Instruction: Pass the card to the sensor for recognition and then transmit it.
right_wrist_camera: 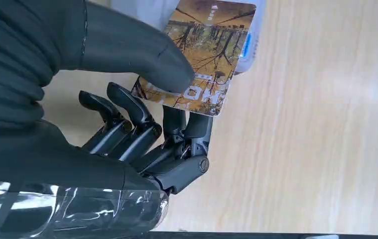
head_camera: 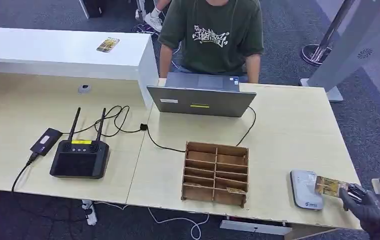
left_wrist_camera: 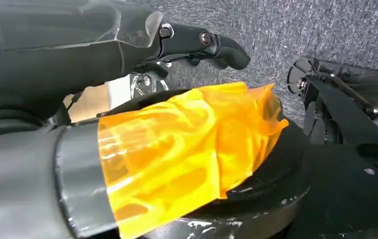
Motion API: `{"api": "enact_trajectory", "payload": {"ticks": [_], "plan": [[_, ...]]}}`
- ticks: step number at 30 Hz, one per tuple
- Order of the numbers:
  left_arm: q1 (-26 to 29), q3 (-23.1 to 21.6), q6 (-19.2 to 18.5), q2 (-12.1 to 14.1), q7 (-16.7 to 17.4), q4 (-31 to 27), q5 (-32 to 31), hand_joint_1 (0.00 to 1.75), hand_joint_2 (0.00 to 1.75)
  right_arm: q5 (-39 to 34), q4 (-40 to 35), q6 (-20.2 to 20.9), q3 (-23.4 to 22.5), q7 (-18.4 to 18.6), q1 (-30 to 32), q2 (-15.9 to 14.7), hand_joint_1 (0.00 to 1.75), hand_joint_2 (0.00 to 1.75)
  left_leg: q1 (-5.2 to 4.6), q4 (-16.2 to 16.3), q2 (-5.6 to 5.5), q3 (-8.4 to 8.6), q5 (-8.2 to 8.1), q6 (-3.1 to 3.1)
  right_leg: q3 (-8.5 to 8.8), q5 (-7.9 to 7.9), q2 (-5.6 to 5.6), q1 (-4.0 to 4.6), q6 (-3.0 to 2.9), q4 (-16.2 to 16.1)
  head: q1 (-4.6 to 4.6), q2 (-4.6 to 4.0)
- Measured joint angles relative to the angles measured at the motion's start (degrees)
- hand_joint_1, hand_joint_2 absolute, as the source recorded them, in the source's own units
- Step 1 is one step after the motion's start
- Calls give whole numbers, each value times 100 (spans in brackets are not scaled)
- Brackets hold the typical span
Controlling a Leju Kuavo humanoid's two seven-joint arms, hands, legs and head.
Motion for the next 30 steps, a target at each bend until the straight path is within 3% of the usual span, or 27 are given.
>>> {"api": "enact_trajectory", "payload": {"ticks": [9,20,26,30], "plan": [[1,37,0,7,9,0,0,0,0,48,7,94,-77,7,208,116,175,175,0,0,3,4,-1,2,2,1,6,0,0,0,2,0],[0,39,11,7,22,0,-2,0,0,166,282,197,-25,24,-73,182,175,175,0,0,4,9,-1,2,8,2,7,0,1,0,0,0],[-5,39,11,7,70,0,-11,0,0,201,557,293,317,13,-430,162,175,175,0,0,20,16,-1,2,11,3,16,0,2,0,0,0],[-7,39,11,11,92,-7,-18,0,0,168,778,492,728,140,-755,-22,175,175,0,1,21,17,0,2,12,5,17,0,1,0,0,0]]}}
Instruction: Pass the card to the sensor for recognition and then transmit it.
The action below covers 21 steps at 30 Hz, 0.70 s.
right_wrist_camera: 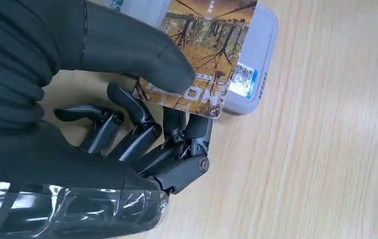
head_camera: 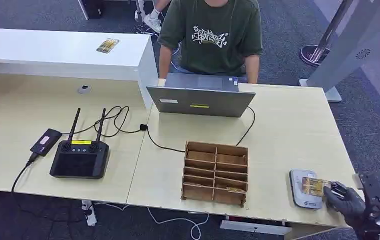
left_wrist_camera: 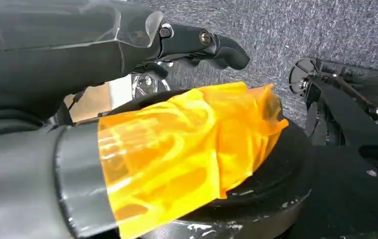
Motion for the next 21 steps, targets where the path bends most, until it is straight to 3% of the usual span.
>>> {"api": "enact_trajectory", "payload": {"ticks": [7,15,21], "plan": [[-2,-2,-13,26,39,-33,-17,0,0,0,304,247,588,179,-399,-385,175,175,-1,1,-2,0,1,1,2,1,-2,0,1,0,0,0],[-5,-2,-26,39,114,-57,-35,0,0,218,529,824,1717,666,-1127,-1341,175,175,-4,4,-11,-4,2,3,1,4,-10,-4,5,0,2,0],[-6,-7,-31,42,144,-59,-39,0,0,245,454,863,2226,780,-1307,-1829,175,175,-4,5,-11,-7,1,4,1,3,-9,-4,7,0,0,0]]}}
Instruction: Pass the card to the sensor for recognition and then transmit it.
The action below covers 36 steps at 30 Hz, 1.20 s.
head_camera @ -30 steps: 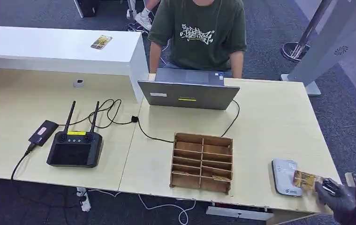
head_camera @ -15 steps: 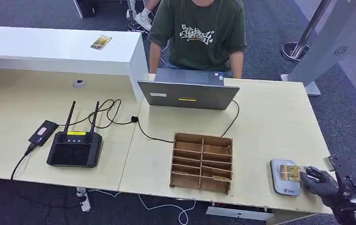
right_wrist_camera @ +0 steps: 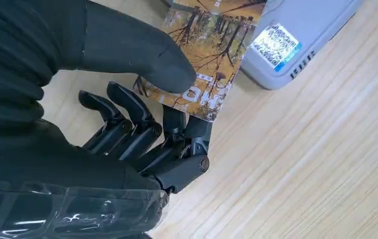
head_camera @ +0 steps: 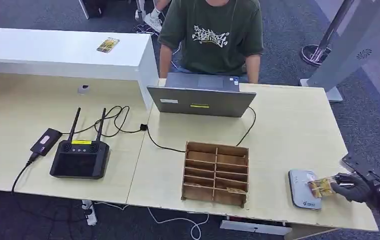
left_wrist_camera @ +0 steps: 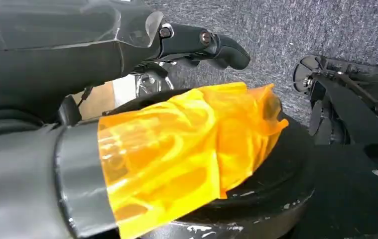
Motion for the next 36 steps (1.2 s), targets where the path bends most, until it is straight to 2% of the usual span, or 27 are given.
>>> {"api": "enact_trajectory", "payload": {"ticks": [6,14,22,24,27,30,33,36], "plan": [[0,0,-2,0,0,-13,0,0,0,-144,-120,-105,193,0,-17,-151,175,175,1,0,0,-1,0,0,-1,-1,0,1,1,0,0,0],[1,0,-2,0,0,-20,2,0,0,-300,-177,-405,341,-129,-18,-184,175,175,0,0,-1,-1,0,0,0,-1,0,0,1,1,0,0],[1,0,0,0,-22,-24,9,0,0,-404,-223,-629,361,-361,-126,-42,175,175,1,0,-5,-3,1,0,0,-1,-4,1,1,1,-2,0],[1,0,4,-2,-48,-24,18,0,0,-308,-251,-825,357,-591,-168,9,175,175,1,0,-6,-6,1,0,0,0,-4,1,1,3,-2,0],[0,0,15,-13,-78,-24,24,0,0,-164,-426,-1313,248,-1031,-240,185,175,175,1,-1,-4,-6,1,-1,0,0,0,1,1,3,-2,0],[2,0,15,-26,-163,-24,35,0,0,-123,-786,-1739,-53,-1339,-239,486,175,175,2,-1,-4,-1,5,1,-1,0,-1,2,0,3,-2,0],[3,4,33,-48,-229,-24,39,0,0,-107,-1341,-2059,-483,-1491,-123,800,175,175,2,-1,-14,-2,7,3,-1,-1,-14,2,0,3,-2,0],[2,7,66,-63,-256,-24,42,0,0,-120,-1900,-2195,-942,-1613,25,1080,175,175,2,-1,-16,-4,7,3,-1,-1,-15,3,0,3,-2,0]]}}
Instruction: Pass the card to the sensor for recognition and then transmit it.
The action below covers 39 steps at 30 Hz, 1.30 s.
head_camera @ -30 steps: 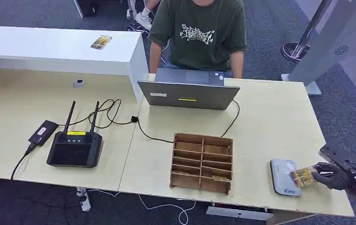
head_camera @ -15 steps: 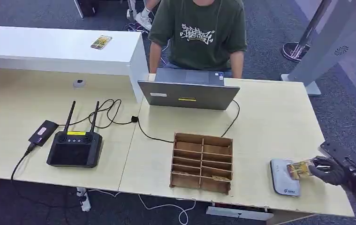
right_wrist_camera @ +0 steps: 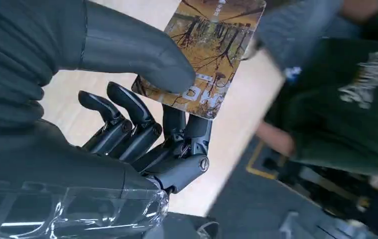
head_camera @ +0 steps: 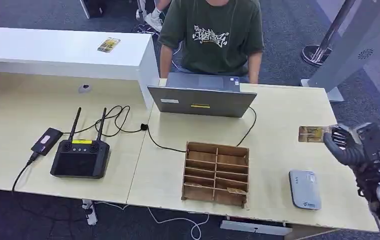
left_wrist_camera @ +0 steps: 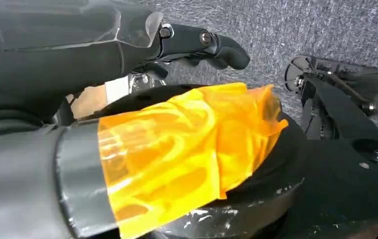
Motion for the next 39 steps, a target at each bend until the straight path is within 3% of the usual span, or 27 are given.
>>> {"api": "enact_trajectory", "payload": {"ticks": [2,8,11,17,22,28,39], "plan": [[0,0,4,-4,-15,0,0,0,0,228,-319,-232,-247,-175,109,184,175,175,0,0,-1,-3,0,0,0,0,0,0,0,0,2,0],[-13,0,17,-31,-24,0,-2,0,0,2519,-1252,-1780,-520,-450,328,885,175,175,0,0,5,1,0,0,-2,0,7,0,0,-1,0,0],[-18,0,24,-37,-11,0,-9,0,0,3883,-1571,-2543,-511,-373,437,1189,175,175,1,-1,5,1,0,0,-1,0,6,0,0,0,0,0],[-29,-2,50,-48,42,0,-28,0,0,6005,-1890,-3498,-469,-59,555,1617,175,175,0,-1,5,2,0,-1,-1,0,7,0,0,0,0,0],[-32,-2,52,-48,83,0,-35,0,0,6612,-1969,-3728,-419,78,579,1807,175,175,-1,-1,5,1,0,0,-1,0,7,-1,0,0,2,0],[-50,-55,72,-48,157,0,-52,0,0,9019,-1912,-4360,-262,628,469,2035,175,175,0,-1,6,2,1,-2,-1,0,10,0,0,0,0,0],[-100,-260,83,-52,262,0,-127,0,0,9726,-1247,-4391,320,984,-398,2387,175,175,1,-1,10,1,11,-4,0,5,13,0,-4,3,2,0]]}}
